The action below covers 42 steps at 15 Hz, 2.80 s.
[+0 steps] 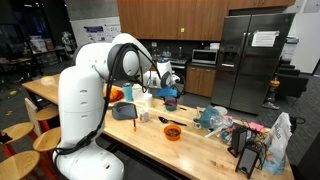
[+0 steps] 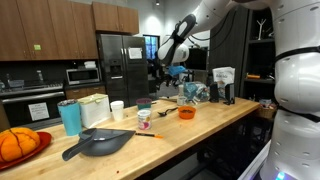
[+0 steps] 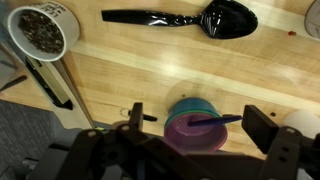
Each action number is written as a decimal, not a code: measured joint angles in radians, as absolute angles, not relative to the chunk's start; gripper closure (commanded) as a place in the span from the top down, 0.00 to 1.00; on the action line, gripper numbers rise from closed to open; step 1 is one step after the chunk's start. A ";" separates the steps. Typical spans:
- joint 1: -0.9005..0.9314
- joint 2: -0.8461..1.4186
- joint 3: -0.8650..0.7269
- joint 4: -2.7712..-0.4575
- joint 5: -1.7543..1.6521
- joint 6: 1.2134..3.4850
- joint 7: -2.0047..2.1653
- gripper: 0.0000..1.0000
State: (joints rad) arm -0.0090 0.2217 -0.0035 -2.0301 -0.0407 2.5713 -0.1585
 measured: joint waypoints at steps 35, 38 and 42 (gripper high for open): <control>0.099 0.579 0.027 -1.686 -0.198 2.621 -0.165 1.00; 0.104 0.588 0.020 -1.682 -0.209 2.620 -0.164 0.75; 0.108 0.596 0.016 -1.674 -0.219 2.609 -0.165 0.52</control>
